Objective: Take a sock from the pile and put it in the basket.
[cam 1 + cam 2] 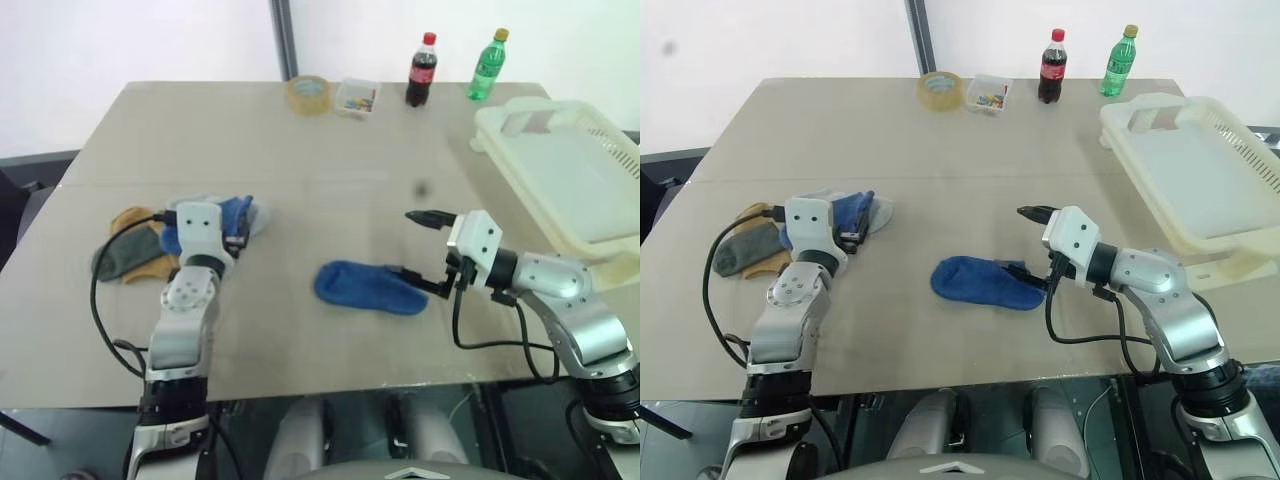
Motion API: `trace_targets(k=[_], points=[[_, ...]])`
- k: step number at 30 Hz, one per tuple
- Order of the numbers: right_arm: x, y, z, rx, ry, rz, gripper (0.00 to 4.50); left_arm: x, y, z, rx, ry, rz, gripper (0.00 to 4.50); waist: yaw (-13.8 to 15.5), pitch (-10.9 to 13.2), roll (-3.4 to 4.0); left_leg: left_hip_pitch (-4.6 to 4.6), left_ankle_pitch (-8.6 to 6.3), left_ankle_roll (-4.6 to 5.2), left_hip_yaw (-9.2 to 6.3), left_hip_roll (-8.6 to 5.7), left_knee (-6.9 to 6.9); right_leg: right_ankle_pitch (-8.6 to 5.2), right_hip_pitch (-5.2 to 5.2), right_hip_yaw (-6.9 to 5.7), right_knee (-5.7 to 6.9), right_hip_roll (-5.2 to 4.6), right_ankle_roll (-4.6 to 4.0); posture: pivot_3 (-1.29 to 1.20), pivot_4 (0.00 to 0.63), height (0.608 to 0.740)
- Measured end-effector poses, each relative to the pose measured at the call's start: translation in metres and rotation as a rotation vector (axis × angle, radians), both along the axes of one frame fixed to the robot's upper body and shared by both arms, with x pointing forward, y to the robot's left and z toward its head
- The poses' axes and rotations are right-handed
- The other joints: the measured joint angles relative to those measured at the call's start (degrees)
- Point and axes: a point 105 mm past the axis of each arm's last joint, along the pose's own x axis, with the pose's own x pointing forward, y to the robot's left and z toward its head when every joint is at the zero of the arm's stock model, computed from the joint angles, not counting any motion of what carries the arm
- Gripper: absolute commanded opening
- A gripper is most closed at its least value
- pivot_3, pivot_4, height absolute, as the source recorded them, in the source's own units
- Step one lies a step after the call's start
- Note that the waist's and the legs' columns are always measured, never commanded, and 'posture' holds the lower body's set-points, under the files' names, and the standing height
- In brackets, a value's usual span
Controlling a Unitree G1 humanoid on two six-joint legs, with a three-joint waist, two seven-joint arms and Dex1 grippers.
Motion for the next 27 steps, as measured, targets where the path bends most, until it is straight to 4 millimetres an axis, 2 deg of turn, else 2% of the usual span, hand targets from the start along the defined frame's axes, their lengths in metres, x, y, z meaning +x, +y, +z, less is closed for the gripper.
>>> trace_targets(k=[1,6,7,13,16,18,22,25,26,27], points=[[0.000,0.000,0.000,-0.001,0.002,-0.001,4.50,0.000,0.000,0.000,0.000,-0.001,0.000,2.74,0.0,0.0,0.00,0.00,0.00,0.00,0.00,0.00,0.00,0.00,0.00,0.00,0.00,0.00,0.00,0.00,0.150,0.740],[-0.001,0.000,-0.001,-0.003,0.007,-0.003,4.50,0.000,-0.001,0.001,-0.004,-0.007,-0.008,0.33,0.0,0.0,0.00,0.00,0.00,0.00,0.00,0.00,0.00,0.00,0.00,0.00,0.00,0.00,0.00,0.00,0.150,0.740],[-0.001,0.000,0.000,-0.003,0.005,-0.002,4.50,0.001,-0.002,0.001,-0.004,-0.007,-0.013,0.04,0.0,0.0,0.00,0.00,0.00,0.00,0.00,0.00,0.00,0.00,0.00,0.00,0.00,0.00,0.00,0.00,0.150,0.740],[0.000,-0.001,0.000,-0.001,0.003,-0.008,4.50,0.005,-0.011,0.007,-0.043,-0.023,-0.083,0.04,0.1,0.0,0.00,-0.01,0.00,0.00,0.00,-0.01,0.00,0.00,0.00,-0.01,0.00,0.01,0.00,0.00,0.150,0.740],[0.001,-0.003,0.002,0.003,-0.005,-0.024,4.50,0.007,-0.029,0.009,-0.150,-0.017,-0.210,0.04,0.2,0.0,0.00,-0.02,0.00,0.00,-0.01,-0.01,0.02,0.00,0.01,-0.01,0.00,0.00,0.00,0.00,0.150,0.740],[0.002,-0.004,0.003,0.006,-0.010,-0.034,4.50,0.006,-0.052,0.012,-0.243,0.012,-0.350,0.04,0.3,0.0,0.00,-0.02,0.00,0.00,-0.03,-0.01,0.06,0.00,0.03,-0.02,0.00,0.02,0.01,0.00,0.150,0.740],[0.004,-0.005,0.002,0.010,-0.014,-0.058,4.50,0.003,-0.087,0.012,-0.315,0.106,-0.530,0.04,0.5,0.0,0.00,-0.01,0.00,0.00,-0.08,-0.02,0.08,-0.01,0.07,-0.03,0.00,0.08,0.01,0.00,0.150,0.740],[0.004,-0.007,0.001,0.021,-0.017,-0.086,4.50,0.002,-0.139,0.013,-0.339,0.198,-0.725,0.04,1.1,0.0,-0.01,-0.04,0.00,0.00,-0.15,-0.05,0.22,-0.01,0.14,-0.05,0.00,0.13,0.01,0.00,0.150,0.740],[0.004,-0.008,0.001,0.026,-0.022,-0.101,4.50,0.004,-0.163,0.013,-0.342,0.232,-0.797,0.04,1.3,0.0,-0.01,-0.05,0.00,0.01,-0.16,-0.09,0.26,-0.01,0.16,-0.06,-0.01,0.13,0.01,0.00,0.150,0.740],[0.003,-0.007,0.002,0.028,-0.026,-0.101,4.50,0.004,-0.173,0.013,-0.336,0.245,-0.826,0.04,1.1,0.0,-0.01,-0.05,-0.01,0.02,-0.13,-0.12,0.27,-0.01,0.16,-0.02,-0.02,0.15,0.02,0.00,0.150,0.740]])
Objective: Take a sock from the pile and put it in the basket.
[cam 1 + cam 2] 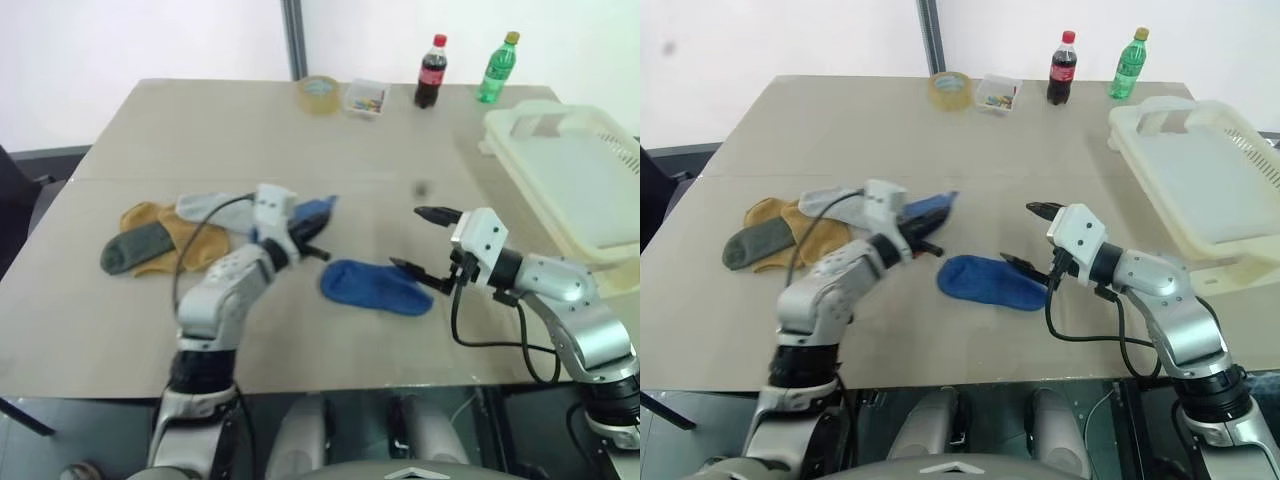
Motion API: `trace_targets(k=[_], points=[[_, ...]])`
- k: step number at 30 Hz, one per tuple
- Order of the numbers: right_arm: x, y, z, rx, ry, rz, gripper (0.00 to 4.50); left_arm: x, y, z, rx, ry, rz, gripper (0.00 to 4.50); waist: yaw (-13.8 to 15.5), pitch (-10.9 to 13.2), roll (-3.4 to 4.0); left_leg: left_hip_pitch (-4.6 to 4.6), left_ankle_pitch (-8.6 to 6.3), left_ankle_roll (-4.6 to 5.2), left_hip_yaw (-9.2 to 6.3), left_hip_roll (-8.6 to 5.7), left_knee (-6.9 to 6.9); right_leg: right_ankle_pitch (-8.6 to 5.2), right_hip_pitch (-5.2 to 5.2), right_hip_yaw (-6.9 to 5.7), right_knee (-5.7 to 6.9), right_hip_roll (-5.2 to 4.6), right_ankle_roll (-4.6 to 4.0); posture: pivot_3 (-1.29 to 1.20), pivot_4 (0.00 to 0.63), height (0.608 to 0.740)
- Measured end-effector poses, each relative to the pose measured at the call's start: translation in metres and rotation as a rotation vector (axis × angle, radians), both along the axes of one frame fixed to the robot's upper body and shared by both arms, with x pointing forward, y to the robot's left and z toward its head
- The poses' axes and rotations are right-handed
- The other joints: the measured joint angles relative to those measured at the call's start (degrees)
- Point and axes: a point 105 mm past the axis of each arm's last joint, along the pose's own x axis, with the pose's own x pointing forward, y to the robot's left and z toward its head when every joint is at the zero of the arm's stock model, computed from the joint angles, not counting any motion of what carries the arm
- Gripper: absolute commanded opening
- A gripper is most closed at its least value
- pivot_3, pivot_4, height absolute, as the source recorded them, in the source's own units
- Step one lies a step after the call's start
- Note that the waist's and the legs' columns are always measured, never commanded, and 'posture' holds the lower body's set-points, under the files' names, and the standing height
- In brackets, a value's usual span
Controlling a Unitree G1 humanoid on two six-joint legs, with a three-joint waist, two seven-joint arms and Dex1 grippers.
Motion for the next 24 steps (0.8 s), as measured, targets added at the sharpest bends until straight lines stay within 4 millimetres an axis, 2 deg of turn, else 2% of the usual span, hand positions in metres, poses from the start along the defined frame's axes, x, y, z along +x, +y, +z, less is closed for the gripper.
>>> trace_targets(k=[2,5,6,8,9,12,15,19,23,24], points=[[0.000,-0.006,-0.002,0.003,0.003,-0.043,4.50,0.001,-0.035,-0.002,-0.003,0.024,-0.116,0.04,-0.1,0.0,-0.01,-0.02,0.00,0.00,-0.01,-0.01,0.01,0.00,-0.01,0.02,-0.01,0.09,0.00,0.00,0.150,0.740],[0.002,-0.013,-0.005,0.004,0.034,-0.115,4.50,-0.006,-0.074,-0.001,0.023,0.008,-0.258,0.80,-0.3,0.0,0.00,-0.03,0.00,0.00,0.01,0.03,0.00,0.00,-0.04,0.06,-0.02,0.17,-0.01,0.00,0.150,0.740],[0.004,-0.017,-0.005,0.005,0.044,-0.149,4.50,-0.007,-0.078,-0.001,0.038,0.000,-0.274,1.28,-0.6,0.0,0.01,0.00,0.00,0.00,0.05,0.06,0.00,0.00,-0.07,0.17,-0.01,0.23,-0.01,0.00,0.150,0.740],[0.010,-0.027,-0.006,0.008,0.082,-0.219,4.50,0.000,-0.067,-0.004,0.096,-0.025,-0.237,2.33,-1.5,0.0,0.02,0.05,0.00,0.00,0.02,0.13,-0.02,-0.01,-0.08,0.18,0.02,0.32,-0.02,0.00,0.150,0.740],[0.012,-0.029,-0.007,0.009,0.092,-0.237,4.50,0.003,-0.060,-0.004,0.117,-0.033,-0.218,2.69,-1.7,0.0,0.04,0.06,0.00,0.00,0.02,0.18,-0.03,-0.01,-0.10,0.19,0.04,0.37,-0.03,0.00,0.150,0.740],[0.028,-0.038,-0.011,-0.008,0.145,-0.307,4.50,0.017,-0.024,-0.002,0.184,-0.063,-0.116,2.69,-1.8,0.0,0.06,0.09,0.00,0.00,-0.04,0.24,-0.05,-0.01,-0.11,0.14,0.09,0.43,-0.05,0.00,0.150,0.740],[0.046,-0.041,-0.021,-0.034,0.192,-0.343,4.50,0.024,0.001,0.000,0.216,-0.068,-0.052,2.69,-1.6,0.0,0.06,0.05,0.00,0.00,-0.02,0.19,-0.05,-0.03,-0.10,0.13,0.06,0.33,-0.09,0.00,0.150,0.740],[0.065,-0.046,-0.041,-0.053,0.279,-0.387,4.50,0.028,0.009,-0.013,0.246,-0.016,-0.045,2.69,-1.0,0.0,0.06,-0.06,0.00,0.00,0.02,0.10,-0.03,0.01,-0.10,0.12,-0.03,0.15,-0.01,0.00,0.150,0.740],[0.081,-0.057,-0.056,-0.087,0.364,-0.441,4.50,0.030,-0.001,-0.034,0.284,0.055,-0.094,2.69,-0.2,0.0,0.06,-0.12,0.00,0.02,0.08,0.05,-0.02,0.01,-0.10,0.12,-0.13,0.15,0.00,0.00,0.150,0.740],[0.083,-0.059,-0.060,-0.096,0.378,-0.448,4.25,0.031,-0.004,-0.033,0.287,0.050,-0.106,2.71,-0.1,0.0,0.06,-0.13,0.00,0.02,0.06,0.05,-0.02,0.01,-0.10,0.11,-0.13,0.16,0.00,0.00,0.150,0.740]])
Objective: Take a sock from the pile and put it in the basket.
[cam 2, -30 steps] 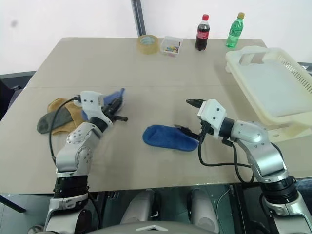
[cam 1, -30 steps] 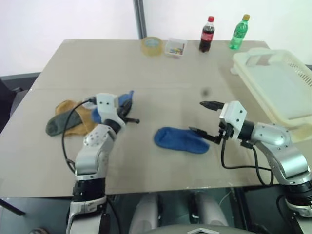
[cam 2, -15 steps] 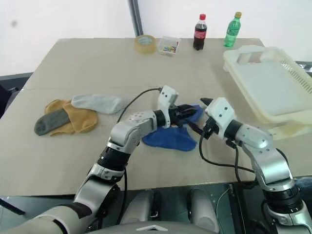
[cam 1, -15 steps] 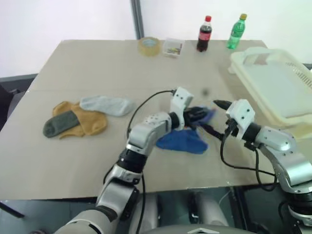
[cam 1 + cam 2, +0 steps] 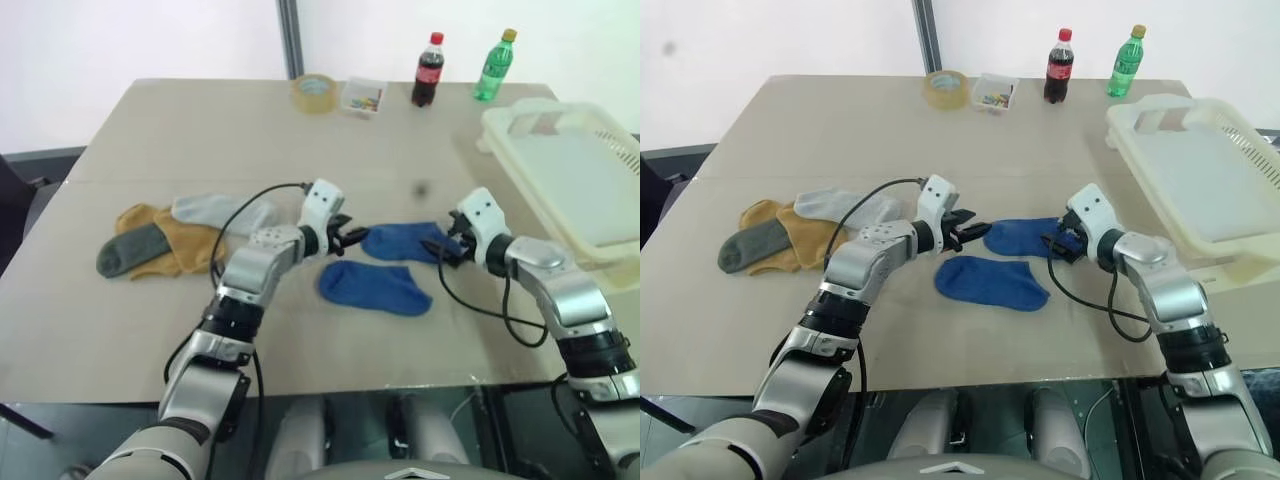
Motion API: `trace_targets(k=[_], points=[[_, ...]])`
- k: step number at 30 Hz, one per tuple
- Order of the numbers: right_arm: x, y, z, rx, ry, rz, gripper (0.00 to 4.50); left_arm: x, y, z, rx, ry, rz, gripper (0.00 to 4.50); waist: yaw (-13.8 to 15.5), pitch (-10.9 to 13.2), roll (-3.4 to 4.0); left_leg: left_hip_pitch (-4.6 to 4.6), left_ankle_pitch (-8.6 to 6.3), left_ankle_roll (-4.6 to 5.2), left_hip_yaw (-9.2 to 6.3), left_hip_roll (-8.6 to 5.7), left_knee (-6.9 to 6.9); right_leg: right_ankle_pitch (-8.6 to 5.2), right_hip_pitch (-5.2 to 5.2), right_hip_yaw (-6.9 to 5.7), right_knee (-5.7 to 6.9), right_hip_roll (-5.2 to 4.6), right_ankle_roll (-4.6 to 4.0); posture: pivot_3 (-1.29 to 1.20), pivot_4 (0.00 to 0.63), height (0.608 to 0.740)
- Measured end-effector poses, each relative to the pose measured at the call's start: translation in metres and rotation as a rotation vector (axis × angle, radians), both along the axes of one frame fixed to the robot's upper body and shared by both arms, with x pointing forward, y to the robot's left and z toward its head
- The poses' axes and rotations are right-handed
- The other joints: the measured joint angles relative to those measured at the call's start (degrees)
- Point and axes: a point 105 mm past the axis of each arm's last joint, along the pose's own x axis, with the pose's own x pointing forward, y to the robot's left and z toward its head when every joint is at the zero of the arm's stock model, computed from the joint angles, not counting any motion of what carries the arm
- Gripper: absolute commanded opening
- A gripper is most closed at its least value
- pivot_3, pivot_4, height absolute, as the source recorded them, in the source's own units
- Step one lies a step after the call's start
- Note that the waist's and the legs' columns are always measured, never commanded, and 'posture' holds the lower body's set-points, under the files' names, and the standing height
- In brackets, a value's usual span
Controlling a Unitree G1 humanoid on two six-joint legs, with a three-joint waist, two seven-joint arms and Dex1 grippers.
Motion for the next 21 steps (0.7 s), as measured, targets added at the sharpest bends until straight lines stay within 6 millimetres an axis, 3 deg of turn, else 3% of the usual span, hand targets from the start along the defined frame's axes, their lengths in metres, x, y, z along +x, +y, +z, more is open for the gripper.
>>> trace_targets(k=[3,7,11,13,15,19,21], points=[[0.004,0.000,-0.007,-0.025,0.041,0.015,3.31,0.003,-0.008,-0.002,0.013,0.007,-0.037,1.87,-0.1,0.0,0.02,0.04,0.00,0.00,0.00,0.00,0.00,0.00,0.01,0.01,0.03,0.04,0.00,0.00,0.150,0.740],[0.005,0.000,-0.009,-0.027,0.073,0.040,1.33,0.004,-0.009,-0.006,0.003,0.005,-0.057,0.12,-0.2,0.0,0.02,0.07,0.00,0.00,-0.03,0.03,0.00,0.00,0.01,0.00,0.10,0.06,0.00,0.00,0.150,0.740],[0.003,0.002,-0.009,-0.015,0.091,0.050,0.01,0.004,-0.008,-0.002,-0.043,0.007,-0.056,0.00,-0.2,0.0,0.02,0.07,0.00,0.00,-0.03,0.05,0.01,0.00,0.01,0.01,0.12,0.04,0.00,0.00,0.150,0.740],[0.002,0.006,-0.003,0.023,0.094,0.045,0.01,0.003,-0.002,0.009,-0.119,0.012,-0.051,0.00,-0.3,0.0,0.03,0.03,0.00,0.00,-0.04,0.13,0.01,0.00,-0.07,0.02,0.15,0.03,-0.01,0.00,0.150,0.740],[-0.005,0.018,0.017,0.075,0.067,0.069,0.01,-0.005,0.009,0.030,-0.194,0.006,-0.069,0.00,-0.9,0.1,0.06,-0.24,0.01,-0.01,-0.01,0.18,0.00,0.01,-0.39,0.11,0.26,0.04,-0.01,0.00,0.150,0.740],[-0.041,0.055,0.062,0.133,-0.008,0.218,0.01,-0.032,0.043,0.059,-0.221,0.015,-0.108,0.00,-1.8,0.0,0.14,-0.57,0.14,-0.23,-0.13,0.23,0.00,0.01,-0.77,0.06,0.41,0.08,-0.02,0.00,0.150,0.740],[-0.062,0.066,0.059,0.101,0.006,0.274,0.01,-0.053,0.060,0.054,-0.180,0.063,-0.130,0.00,-1.7,0.0,0.15,-0.60,0.03,-0.07,-0.14,0.22,-0.02,0.00,-0.76,0.00,0.34,0.04,-0.02,0.00,0.150,0.740]])
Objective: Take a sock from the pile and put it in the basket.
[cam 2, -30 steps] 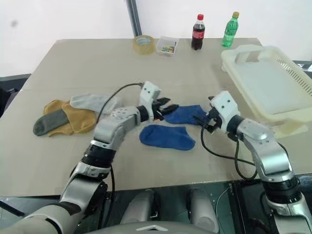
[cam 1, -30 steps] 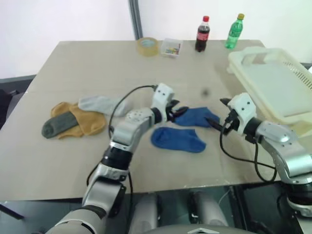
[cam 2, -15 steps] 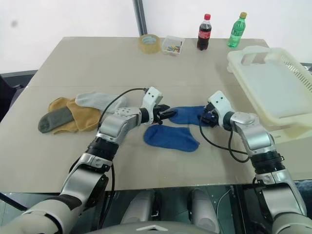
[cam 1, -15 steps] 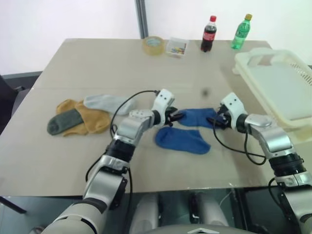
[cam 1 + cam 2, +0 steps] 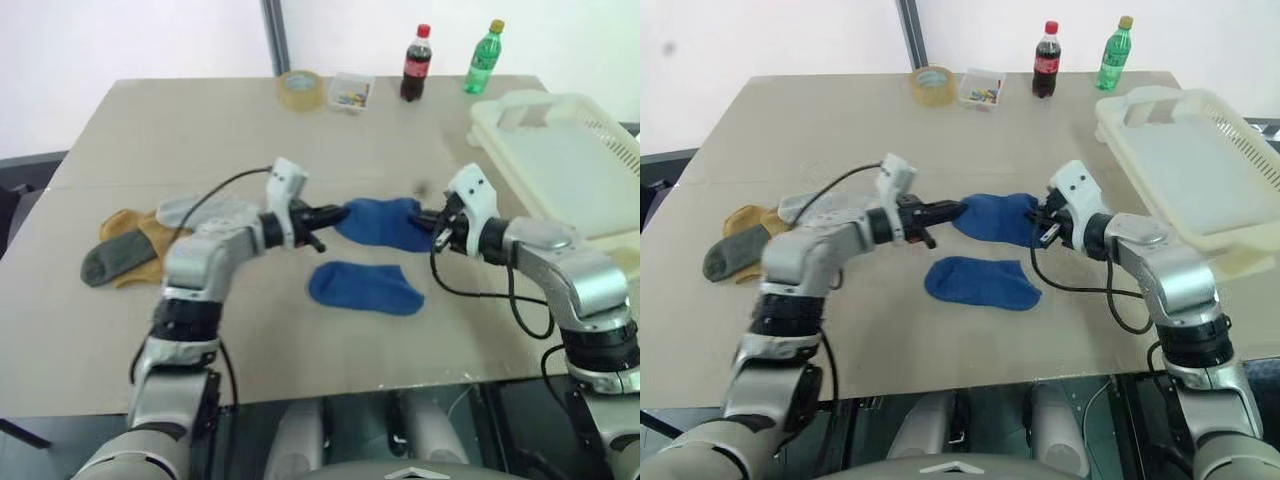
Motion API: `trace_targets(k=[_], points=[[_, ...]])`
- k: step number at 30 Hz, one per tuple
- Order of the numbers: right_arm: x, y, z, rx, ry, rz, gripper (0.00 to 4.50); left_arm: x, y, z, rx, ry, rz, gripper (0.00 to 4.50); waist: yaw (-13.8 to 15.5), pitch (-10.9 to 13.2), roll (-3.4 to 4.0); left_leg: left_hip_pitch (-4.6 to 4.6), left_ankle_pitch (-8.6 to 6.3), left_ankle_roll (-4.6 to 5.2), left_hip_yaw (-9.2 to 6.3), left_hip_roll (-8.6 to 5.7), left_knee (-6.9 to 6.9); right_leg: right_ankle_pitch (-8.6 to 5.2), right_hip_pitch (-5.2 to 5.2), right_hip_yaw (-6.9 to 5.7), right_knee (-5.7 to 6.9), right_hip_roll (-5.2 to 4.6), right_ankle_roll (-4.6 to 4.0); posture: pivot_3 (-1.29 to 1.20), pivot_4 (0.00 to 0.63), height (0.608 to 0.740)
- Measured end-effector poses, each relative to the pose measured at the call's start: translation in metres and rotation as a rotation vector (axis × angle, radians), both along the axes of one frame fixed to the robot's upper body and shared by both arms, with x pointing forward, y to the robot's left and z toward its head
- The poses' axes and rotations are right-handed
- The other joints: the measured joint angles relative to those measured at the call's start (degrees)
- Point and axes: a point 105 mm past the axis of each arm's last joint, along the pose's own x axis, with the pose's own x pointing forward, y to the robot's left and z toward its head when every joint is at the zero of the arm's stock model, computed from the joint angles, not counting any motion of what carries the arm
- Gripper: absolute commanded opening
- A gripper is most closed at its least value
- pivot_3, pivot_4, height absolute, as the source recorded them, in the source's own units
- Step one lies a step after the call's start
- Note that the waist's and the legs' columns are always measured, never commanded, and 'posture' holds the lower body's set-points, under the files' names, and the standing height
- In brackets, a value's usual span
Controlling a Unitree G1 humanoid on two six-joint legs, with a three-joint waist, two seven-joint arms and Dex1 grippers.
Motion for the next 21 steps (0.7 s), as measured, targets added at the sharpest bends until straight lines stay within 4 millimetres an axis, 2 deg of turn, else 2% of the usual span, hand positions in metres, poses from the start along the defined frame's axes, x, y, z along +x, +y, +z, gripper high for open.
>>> trace_targets(k=[4,7,11,13,14,17,21], points=[[-0.028,0.008,-0.036,-0.085,0.107,0.035,0.01,-0.032,0.021,-0.023,0.065,0.132,-0.017,0.00,0.4,0.0,-0.02,-0.12,-0.01,0.02,0.01,-0.15,0.10,0.00,0.00,-0.05,-0.10,-0.24,0.02,0.00,0.150,0.740],[-0.032,0.010,-0.040,-0.096,0.119,0.027,0.01,-0.040,0.021,-0.026,0.084,0.139,-0.029,0.00,0.6,0.0,-0.03,-0.04,0.00,0.04,0.02,-0.18,0.23,-0.06,0.11,-0.05,-0.09,-0.26,-0.08,0.00,0.150,0.740],[-0.031,0.008,-0.041,-0.101,0.117,0.008,0.01,-0.038,0.018,-0.032,0.118,0.124,-0.019,0.00,0.6,0.0,-0.04,0.04,0.00,0.04,0.00,-0.16,0.21,-0.06,0.14,-0.03,-0.08,-0.14,-0.09,0.00,0.150,0.740],[-0.030,0.007,-0.042,-0.105,0.120,0.000,0.65,-0.036,0.015,-0.034,0.120,0.118,-0.014,0.00,0.5,0.0,-0.04,-0.01,0.00,0.03,0.00,-0.15,0.20,0.03,0.10,-0.02,-0.07,-0.08,0.06,0.00,0.150,0.740],[-0.030,0.004,-0.044,-0.112,0.127,-0.006,0.92,-0.035,0.014,-0.036,0.118,0.119,-0.014,0.65,0.5,0.0,-0.04,-0.01,0.00,0.03,0.01,-0.15,0.20,0.05,0.10,-0.01,-0.08,-0.07,0.09,0.00,0.150,0.740],[-0.029,-0.001,-0.051,-0.126,0.152,-0.016,2.32,-0.033,0.011,-0.041,0.114,0.127,-0.015,1.85,0.5,0.0,-0.04,-0.05,-0.01,0.04,0.02,-0.16,0.20,0.05,0.09,-0.02,-0.12,-0.05,0.09,0.00,0.150,0.740],[-0.033,-0.006,-0.058,-0.149,0.169,-0.014,4.27,-0.031,0.012,-0.043,0.114,0.124,-0.011,3.79,0.4,0.0,-0.04,-0.06,-0.01,0.05,0.02,-0.15,0.20,0.05,0.08,-0.01,-0.13,-0.05,0.10,0.00,0.150,0.740]])
